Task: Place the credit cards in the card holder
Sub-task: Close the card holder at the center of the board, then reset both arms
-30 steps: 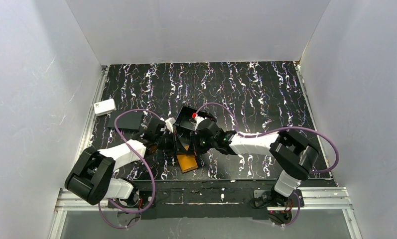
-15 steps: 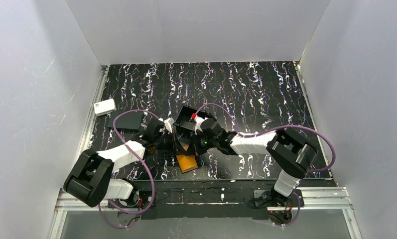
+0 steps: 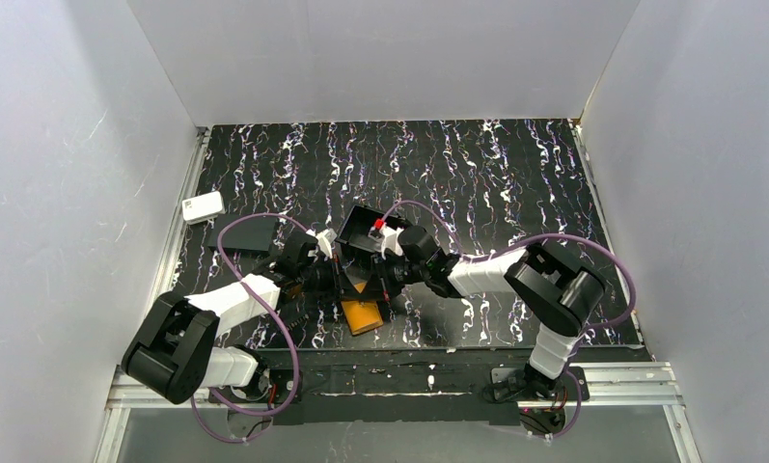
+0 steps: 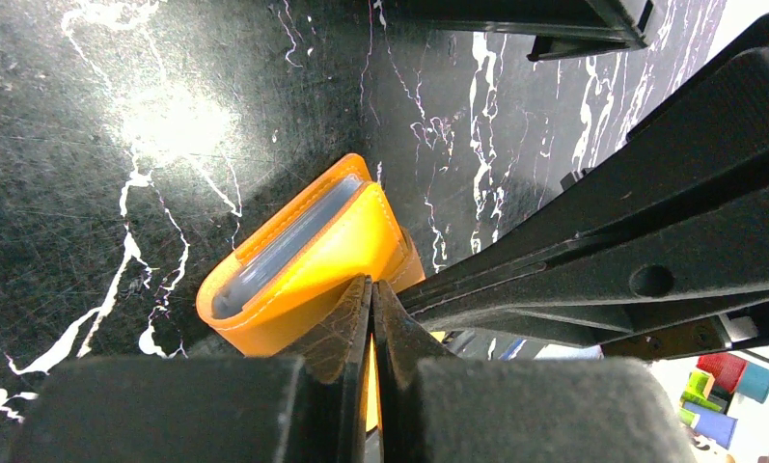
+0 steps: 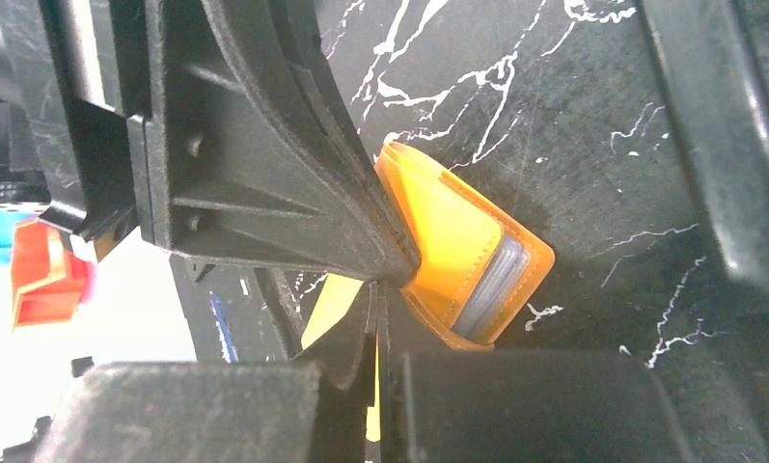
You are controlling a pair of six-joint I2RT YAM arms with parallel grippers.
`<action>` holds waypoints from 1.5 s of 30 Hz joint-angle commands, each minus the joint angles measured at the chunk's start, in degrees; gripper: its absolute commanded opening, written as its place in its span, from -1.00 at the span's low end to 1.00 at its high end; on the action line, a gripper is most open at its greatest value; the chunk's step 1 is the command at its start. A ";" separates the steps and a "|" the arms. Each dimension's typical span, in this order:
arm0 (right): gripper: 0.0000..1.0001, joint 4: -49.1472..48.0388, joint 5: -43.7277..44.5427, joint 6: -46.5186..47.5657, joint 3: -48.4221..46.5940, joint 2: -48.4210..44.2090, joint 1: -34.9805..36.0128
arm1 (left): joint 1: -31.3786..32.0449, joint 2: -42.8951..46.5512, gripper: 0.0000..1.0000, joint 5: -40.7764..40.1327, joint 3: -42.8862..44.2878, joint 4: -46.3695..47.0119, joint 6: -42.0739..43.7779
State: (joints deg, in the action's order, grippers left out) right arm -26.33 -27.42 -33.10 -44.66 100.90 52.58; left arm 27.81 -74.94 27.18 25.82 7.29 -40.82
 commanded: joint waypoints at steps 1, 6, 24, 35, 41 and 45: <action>-0.97 -1.69 -9.36 0.22 4.19 5.36 3.39 | 1.37 -2.63 -1.00 -3.69 -2.92 -3.42 0.50; -0.97 -9.19 -11.18 -3.99 6.42 5.56 1.09 | 1.37 -2.44 -1.00 -3.80 -3.39 -3.42 0.48; -0.97 21.21 9.24 8.45 1.22 9.41 4.50 | 1.37 -2.23 -1.00 -3.72 -2.95 -4.03 0.93; -0.97 35.11 24.96 9.12 -2.73 14.28 11.42 | 1.37 -1.70 -1.00 -4.09 -2.71 -4.72 0.94; -0.97 39.46 34.03 7.55 -2.80 14.37 15.51 | 1.43 -1.29 -1.00 -4.16 -3.14 -4.71 0.53; -0.97 40.48 36.45 6.45 -2.77 13.77 17.14 | 1.38 -0.84 -1.00 -4.23 -3.32 -4.66 0.17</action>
State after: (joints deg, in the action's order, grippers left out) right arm -3.09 -2.28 -28.27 -54.70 100.73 62.98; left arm 27.20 -73.41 25.76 25.21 6.37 -40.60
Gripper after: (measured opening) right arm 0.024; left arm 0.009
